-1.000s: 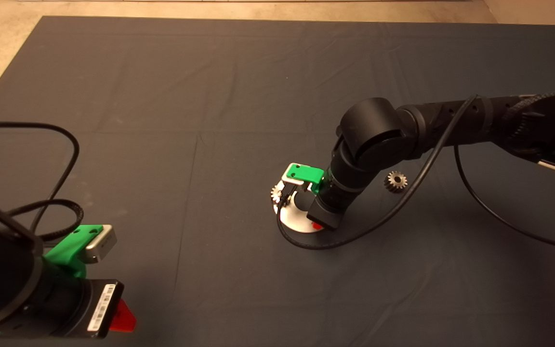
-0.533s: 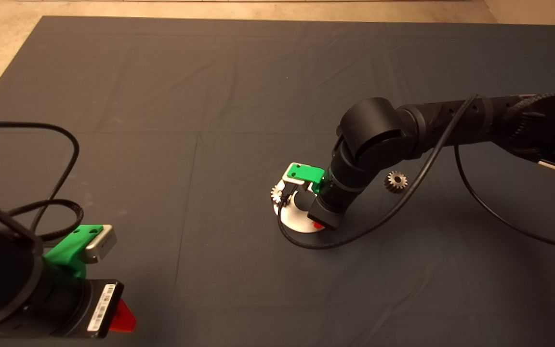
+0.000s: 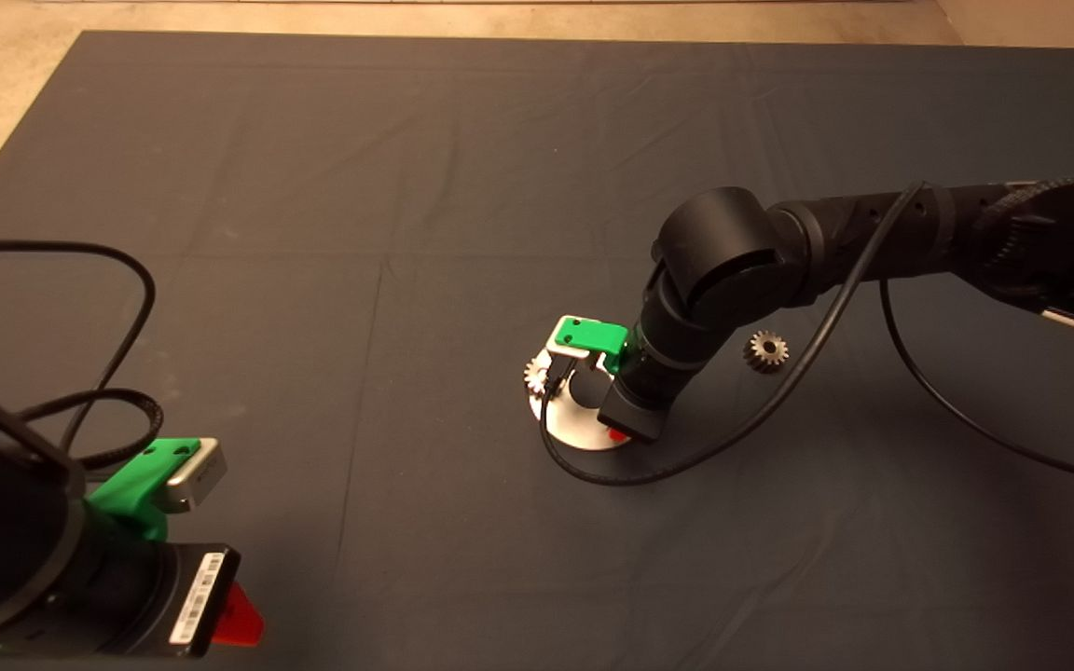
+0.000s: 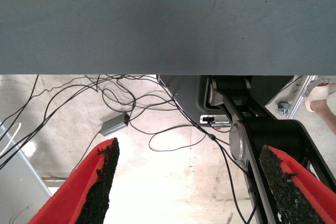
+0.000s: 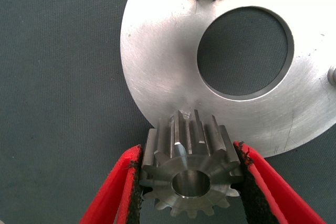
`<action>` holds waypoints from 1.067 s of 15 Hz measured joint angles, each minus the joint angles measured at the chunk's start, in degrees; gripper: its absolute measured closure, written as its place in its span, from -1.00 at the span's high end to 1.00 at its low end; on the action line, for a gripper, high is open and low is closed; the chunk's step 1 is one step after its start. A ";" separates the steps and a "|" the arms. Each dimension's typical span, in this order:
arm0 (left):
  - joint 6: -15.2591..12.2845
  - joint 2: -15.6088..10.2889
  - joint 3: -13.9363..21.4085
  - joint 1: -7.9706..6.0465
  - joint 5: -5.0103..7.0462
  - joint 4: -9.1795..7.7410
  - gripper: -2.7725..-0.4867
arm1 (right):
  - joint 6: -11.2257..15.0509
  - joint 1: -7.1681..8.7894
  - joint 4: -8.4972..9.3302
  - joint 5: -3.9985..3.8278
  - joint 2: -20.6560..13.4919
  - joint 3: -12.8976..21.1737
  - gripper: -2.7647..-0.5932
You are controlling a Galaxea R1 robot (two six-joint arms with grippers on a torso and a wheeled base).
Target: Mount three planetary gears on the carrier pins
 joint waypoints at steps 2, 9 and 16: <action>0.00 0.00 0.00 0.00 0.00 0.00 0.22 | -0.52 0.01 -0.04 0.01 0.04 0.00 -0.52; 0.00 0.00 0.00 0.02 0.00 0.00 0.22 | -1.13 0.00 -0.12 0.00 0.17 1.13 -0.52; 0.00 0.00 0.00 0.20 0.00 0.00 0.22 | -1.34 -0.02 -0.42 0.00 0.30 1.66 -0.52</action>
